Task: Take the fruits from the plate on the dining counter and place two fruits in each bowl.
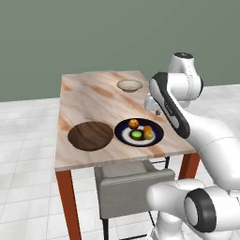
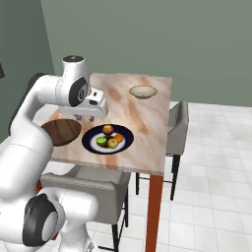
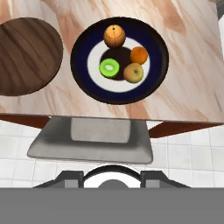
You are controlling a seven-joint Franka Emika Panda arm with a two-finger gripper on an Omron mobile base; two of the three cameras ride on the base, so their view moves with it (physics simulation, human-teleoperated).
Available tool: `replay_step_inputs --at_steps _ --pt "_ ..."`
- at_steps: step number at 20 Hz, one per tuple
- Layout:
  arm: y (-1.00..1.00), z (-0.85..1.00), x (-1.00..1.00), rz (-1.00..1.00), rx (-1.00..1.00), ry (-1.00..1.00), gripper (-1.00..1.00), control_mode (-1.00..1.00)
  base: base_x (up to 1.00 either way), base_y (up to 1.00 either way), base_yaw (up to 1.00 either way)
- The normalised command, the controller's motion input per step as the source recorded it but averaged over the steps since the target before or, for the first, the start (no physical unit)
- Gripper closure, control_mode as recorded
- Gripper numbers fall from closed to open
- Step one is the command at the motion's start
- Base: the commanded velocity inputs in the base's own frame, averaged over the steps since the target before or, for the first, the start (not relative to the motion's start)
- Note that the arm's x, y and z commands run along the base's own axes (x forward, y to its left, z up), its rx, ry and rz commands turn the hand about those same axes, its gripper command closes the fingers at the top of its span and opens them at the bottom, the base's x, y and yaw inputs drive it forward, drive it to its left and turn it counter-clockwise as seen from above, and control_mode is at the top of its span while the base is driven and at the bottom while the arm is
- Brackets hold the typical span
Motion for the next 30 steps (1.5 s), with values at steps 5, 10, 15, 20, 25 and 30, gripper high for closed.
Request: replay_step_inputs --at_steps 5,10,15,20,25,30 --pt "0.15 -0.01 -0.02 0.0 0.0 -0.01 -1.0 -1.0 0.0 0.0 0.0" --pt "0.4 -0.34 0.01 0.0 -0.04 -0.05 -1.0 -1.0 0.0 0.0 0.0" --pt "0.17 -0.56 0.16 0.0 -0.12 0.0 -1.0 -1.0 0.0 0.0 0.0" --pt "-0.11 -0.56 0.76 0.0 -0.11 0.17 -1.0 -1.0 0.0 0.0 0.0" --pt "-0.87 -0.32 0.67 0.0 0.0 0.08 -1.0 -1.0 0.0 0.0 0.0" --pt "-0.67 -0.03 0.22 0.0 0.03 0.0 -1.0 -1.0 0.0 0.0 0.0"
